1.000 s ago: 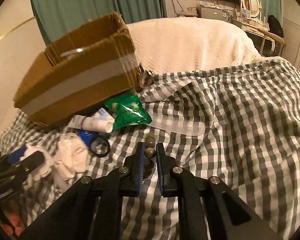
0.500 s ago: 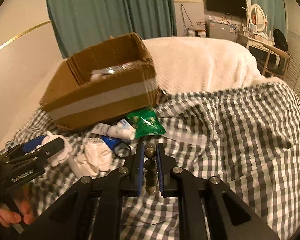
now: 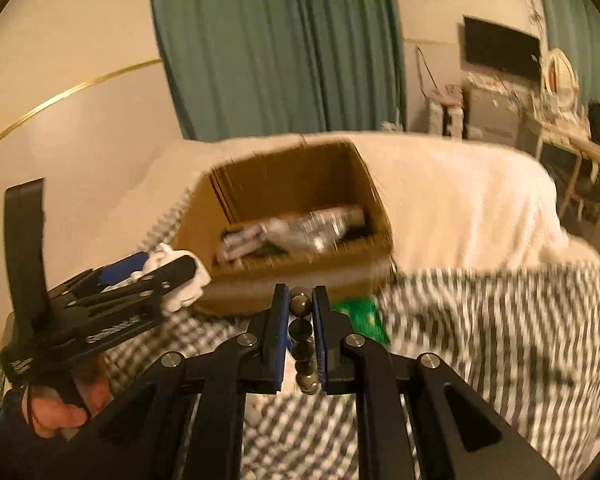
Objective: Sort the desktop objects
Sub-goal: 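Carry the figurine and bead bracelet over the cardboard box, then open both tools over the cardboard box to drop the figurine and bracelet, then move both tools back over the pile of items, then grasp the white lace cloth with the left tool while the right tool grasps the clear comb strip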
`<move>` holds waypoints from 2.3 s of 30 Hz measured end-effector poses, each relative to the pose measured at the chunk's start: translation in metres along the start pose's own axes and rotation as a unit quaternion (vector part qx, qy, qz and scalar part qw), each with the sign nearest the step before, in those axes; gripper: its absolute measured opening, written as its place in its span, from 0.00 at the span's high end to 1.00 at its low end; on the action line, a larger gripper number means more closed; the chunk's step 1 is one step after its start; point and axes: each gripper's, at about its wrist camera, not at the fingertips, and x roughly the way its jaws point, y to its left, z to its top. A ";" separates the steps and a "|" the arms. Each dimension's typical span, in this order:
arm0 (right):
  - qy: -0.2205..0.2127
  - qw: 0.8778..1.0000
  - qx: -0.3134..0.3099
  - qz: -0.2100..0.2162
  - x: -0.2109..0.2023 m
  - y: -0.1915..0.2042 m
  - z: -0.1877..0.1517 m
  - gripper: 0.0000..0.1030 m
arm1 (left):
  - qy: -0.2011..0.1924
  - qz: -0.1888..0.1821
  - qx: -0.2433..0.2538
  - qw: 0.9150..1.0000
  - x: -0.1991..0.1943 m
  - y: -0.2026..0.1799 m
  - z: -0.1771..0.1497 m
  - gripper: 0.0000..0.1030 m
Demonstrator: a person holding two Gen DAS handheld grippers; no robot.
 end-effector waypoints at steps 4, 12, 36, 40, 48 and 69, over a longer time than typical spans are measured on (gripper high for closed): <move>-0.025 0.999 -0.023 0.007 0.006 0.008 0.039 0.89 | -0.025 0.008 -0.019 0.999 0.009 0.003 0.029 0.25; -0.010 1.000 -0.011 0.013 0.088 -0.001 0.089 0.89 | -0.008 0.018 -0.033 0.999 0.083 0.028 0.047 0.25; -0.011 0.997 0.028 -0.074 0.023 -0.070 0.015 0.53 | 0.049 -0.004 -0.015 0.999 0.018 0.001 -0.040 0.00; 0.031 0.997 0.021 -0.073 0.032 -0.091 -0.018 0.53 | 0.114 -0.012 -0.018 0.993 0.039 -0.011 -0.089 0.00; 0.150 0.984 -0.074 -0.068 0.090 -0.116 -0.084 0.53 | 0.198 0.049 0.026 0.979 0.098 -0.024 -0.145 0.00; 0.267 0.954 -0.138 -0.007 0.165 -0.134 -0.137 0.65 | 0.213 0.046 0.081 0.973 0.110 -0.044 -0.168 0.71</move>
